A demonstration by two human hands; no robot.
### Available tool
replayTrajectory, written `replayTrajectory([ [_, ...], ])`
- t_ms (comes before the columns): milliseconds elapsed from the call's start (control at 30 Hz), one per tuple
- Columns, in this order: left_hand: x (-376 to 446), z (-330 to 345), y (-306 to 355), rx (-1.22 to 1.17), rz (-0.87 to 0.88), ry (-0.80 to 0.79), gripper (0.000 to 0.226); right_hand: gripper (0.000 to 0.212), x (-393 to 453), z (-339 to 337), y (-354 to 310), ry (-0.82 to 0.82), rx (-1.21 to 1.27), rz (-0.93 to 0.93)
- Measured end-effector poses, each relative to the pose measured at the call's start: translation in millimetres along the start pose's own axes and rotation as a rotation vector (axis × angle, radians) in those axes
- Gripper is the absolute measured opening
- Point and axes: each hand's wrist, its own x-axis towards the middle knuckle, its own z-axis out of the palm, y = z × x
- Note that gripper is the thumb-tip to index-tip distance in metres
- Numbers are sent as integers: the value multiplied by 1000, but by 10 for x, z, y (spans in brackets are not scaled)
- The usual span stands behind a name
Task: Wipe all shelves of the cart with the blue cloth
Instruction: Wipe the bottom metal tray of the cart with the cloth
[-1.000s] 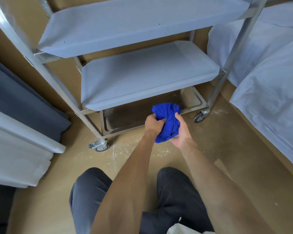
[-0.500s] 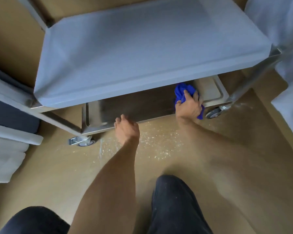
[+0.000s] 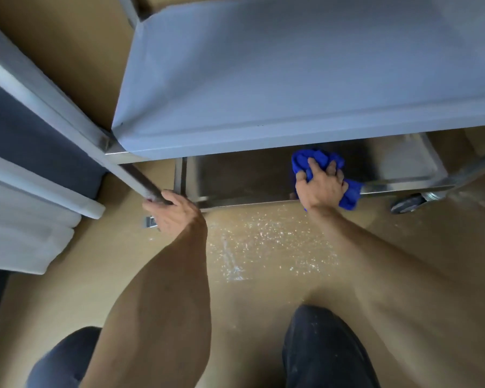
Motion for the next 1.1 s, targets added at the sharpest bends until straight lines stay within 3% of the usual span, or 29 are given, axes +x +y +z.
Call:
replayTrajectory([
  [100,174,-132,-63,83,58,-114,26,49,-501,442,-798,-45,38,-174],
  [300,510,-273,-161,256,169,-318,34,44,-1198,1084,-2087,-215,-23,-513],
  [500,438,-254,-95,261,88,-302,36,48,-1019,908,-1657,-83,1,-435],
  [633,364,-223,-47,277,47,-261,40,51,-556,519,-737,33,-38,-151],
  [733,318,-241,-59,252,102,-280,38,63,-124,94,56,195,4,124],
  [800,302,-259,-111,218,183,-308,34,70,22,-58,342,235,28,195],
  [933,306,-304,-131,240,282,-381,27,67,-56,83,96,215,-4,89],
  [1100,381,-392,-124,326,298,-471,31,52,-608,696,-1042,111,46,-302],
])
